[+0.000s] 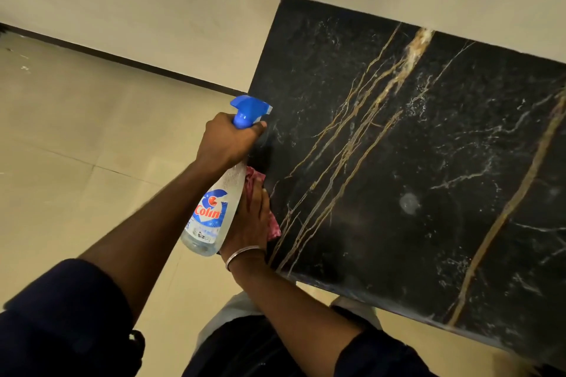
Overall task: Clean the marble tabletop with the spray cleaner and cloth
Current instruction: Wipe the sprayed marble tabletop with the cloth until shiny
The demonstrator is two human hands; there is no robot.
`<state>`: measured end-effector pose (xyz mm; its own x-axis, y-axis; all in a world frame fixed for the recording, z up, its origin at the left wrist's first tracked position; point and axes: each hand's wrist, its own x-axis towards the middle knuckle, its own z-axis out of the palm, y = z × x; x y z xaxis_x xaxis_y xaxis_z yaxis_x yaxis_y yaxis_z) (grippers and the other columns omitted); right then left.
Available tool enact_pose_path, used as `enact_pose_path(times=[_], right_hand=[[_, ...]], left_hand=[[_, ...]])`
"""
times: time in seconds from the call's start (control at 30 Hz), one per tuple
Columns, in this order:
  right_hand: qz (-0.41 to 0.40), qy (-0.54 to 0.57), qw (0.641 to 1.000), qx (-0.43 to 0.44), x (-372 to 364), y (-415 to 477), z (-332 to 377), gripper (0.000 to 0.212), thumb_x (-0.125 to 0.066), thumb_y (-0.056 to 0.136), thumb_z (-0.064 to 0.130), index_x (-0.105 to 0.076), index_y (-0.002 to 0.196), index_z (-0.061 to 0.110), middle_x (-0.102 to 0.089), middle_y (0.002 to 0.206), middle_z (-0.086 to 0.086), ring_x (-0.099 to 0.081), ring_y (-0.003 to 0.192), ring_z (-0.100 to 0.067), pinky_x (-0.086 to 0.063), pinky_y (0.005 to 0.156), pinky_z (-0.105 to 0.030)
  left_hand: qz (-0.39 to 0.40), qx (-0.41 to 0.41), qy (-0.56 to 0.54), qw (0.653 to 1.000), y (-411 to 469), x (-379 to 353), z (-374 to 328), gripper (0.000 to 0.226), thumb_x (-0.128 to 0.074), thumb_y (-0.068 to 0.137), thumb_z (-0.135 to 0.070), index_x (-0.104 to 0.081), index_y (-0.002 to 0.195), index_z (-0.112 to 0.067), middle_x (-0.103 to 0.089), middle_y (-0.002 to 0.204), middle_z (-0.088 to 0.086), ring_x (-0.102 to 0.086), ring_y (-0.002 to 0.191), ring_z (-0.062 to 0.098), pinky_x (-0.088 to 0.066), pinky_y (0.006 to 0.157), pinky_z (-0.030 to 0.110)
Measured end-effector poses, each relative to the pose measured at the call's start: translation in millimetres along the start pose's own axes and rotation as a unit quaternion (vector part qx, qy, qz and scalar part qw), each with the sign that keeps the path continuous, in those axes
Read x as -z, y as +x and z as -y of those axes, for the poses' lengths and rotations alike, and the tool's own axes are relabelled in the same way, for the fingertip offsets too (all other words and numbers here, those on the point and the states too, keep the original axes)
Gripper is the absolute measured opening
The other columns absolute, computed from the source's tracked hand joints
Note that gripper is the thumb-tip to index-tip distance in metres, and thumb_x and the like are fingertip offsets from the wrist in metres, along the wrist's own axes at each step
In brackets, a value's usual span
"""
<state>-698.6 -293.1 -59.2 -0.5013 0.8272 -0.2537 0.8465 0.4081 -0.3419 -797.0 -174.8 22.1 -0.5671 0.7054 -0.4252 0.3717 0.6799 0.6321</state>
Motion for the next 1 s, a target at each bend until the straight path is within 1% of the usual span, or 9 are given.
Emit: enact_pose_path(times=[0.1, 0.23, 0.37, 0.43, 0.57, 0.63, 0.73, 0.87, 1.0], right_hand=[[-0.029, 0.032, 0.999, -0.003, 0.5, -6.9, 0.6, 0.122, -0.077, 0.053, 0.070, -0.022, 0.147, 0.014, -0.027, 0.148, -0.014, -0.034, 0.137, -0.031, -0.038, 0.109, -0.047], [-0.056, 0.061, 0.997, -0.002, 7.6, -15.5, -3.2, 0.139, -0.079, 0.049, 0.070, -0.002, 0.150, 0.012, -0.028, 0.145, -0.013, -0.032, 0.134, -0.029, -0.046, 0.103, -0.044], [-0.067, 0.056, 0.996, 0.002, 4.3, -29.2, -16.2, 0.133, -0.077, 0.049, 0.073, -0.008, 0.145, 0.013, -0.029, 0.145, -0.012, -0.032, 0.133, -0.029, -0.039, 0.106, -0.044], [-0.068, 0.053, 0.996, 0.006, 2.1, -36.4, -26.9, 0.130, -0.077, 0.052, 0.072, -0.008, 0.146, 0.013, -0.029, 0.145, -0.012, -0.032, 0.134, -0.029, -0.040, 0.106, -0.045], [-0.071, 0.063, 0.996, 0.007, -0.4, -52.2, -61.0, 0.110, -0.070, 0.071, 0.061, -0.012, 0.151, 0.014, -0.023, 0.154, -0.011, -0.025, 0.143, -0.031, -0.034, 0.113, -0.048], [-0.065, 0.050, 0.997, 0.007, 2.1, -61.7, -86.7, 0.094, -0.053, 0.083, 0.056, -0.011, 0.154, 0.012, -0.021, 0.159, -0.011, -0.019, 0.147, -0.033, -0.029, 0.115, -0.050], [-0.035, 0.025, 0.999, -0.013, 7.6, -76.6, -130.7, 0.084, -0.029, 0.087, 0.058, -0.008, 0.156, 0.014, -0.013, 0.162, -0.012, -0.007, 0.149, -0.036, -0.017, 0.118, -0.052], [-0.060, 0.026, 0.995, -0.078, 19.6, -104.3, -196.1, 0.070, -0.028, 0.093, 0.045, -0.018, 0.155, 0.014, -0.014, 0.162, -0.011, -0.004, 0.149, -0.036, -0.015, 0.117, -0.053], [-0.107, 0.002, 0.986, -0.125, 42.0, -133.1, -263.0, 0.068, -0.030, 0.090, 0.041, -0.027, 0.153, 0.013, -0.023, 0.160, -0.012, -0.013, 0.148, -0.039, -0.017, 0.117, -0.054]], left_hand=[[-0.004, 0.007, 0.016, 1.000, -6.2, -2.5, 2.2, 0.032, -0.062, 0.089, -0.041, -0.061, 0.097, -0.010, -0.059, 0.076, 0.004, -0.052, 0.060, 0.012, -0.036, 0.055, 0.018], [-0.005, 0.008, 0.022, 1.000, -16.4, -8.3, 0.3, 0.033, -0.063, 0.088, -0.041, -0.060, 0.097, -0.009, -0.055, 0.070, 0.000, -0.050, 0.060, 0.012, -0.036, 0.055, 0.019], [-0.011, 0.002, 0.032, 0.999, -30.8, -19.2, -4.5, 0.033, -0.063, 0.088, -0.042, -0.060, 0.095, -0.010, -0.055, 0.069, 0.000, -0.050, 0.059, 0.011, -0.037, 0.054, 0.019], [-0.011, -0.004, 0.029, 1.000, -39.0, -25.7, -7.8, 0.035, -0.063, 0.088, -0.042, -0.063, 0.098, -0.008, -0.061, 0.075, 0.003, -0.053, 0.061, 0.011, -0.038, 0.055, 0.018], [0.002, -0.022, 0.012, 1.000, -54.0, -46.8, -14.9, 0.038, -0.062, 0.089, -0.042, -0.065, 0.104, -0.007, -0.069, 0.091, 0.011, -0.060, 0.070, 0.014, -0.042, 0.060, 0.018], [0.014, -0.026, 0.013, 0.999, -65.6, -62.8, -21.2, 0.039, -0.063, 0.088, -0.043, -0.066, 0.102, -0.007, -0.069, 0.090, 0.011, -0.060, 0.070, 0.013, -0.042, 0.061, 0.019], [0.032, -0.046, 0.015, 0.998, -88.1, -89.0, -35.5, 0.038, -0.064, 0.087, -0.041, -0.066, 0.099, -0.005, -0.068, 0.086, 0.012, -0.061, 0.068, 0.015, -0.045, 0.061, 0.023], [0.033, -0.046, 0.007, 0.998, -124.7, -130.8, -58.1, 0.041, -0.065, 0.078, -0.049, -0.071, 0.087, -0.010, -0.071, 0.082, 0.008, -0.067, 0.077, 0.022, -0.049, 0.069, 0.033], [0.053, -0.061, -0.010, 0.997, -159.9, -172.1, -81.7, 0.038, -0.068, 0.080, -0.045, -0.070, 0.093, -0.009, -0.072, 0.089, 0.010, -0.067, 0.082, 0.023, -0.049, 0.071, 0.029]])
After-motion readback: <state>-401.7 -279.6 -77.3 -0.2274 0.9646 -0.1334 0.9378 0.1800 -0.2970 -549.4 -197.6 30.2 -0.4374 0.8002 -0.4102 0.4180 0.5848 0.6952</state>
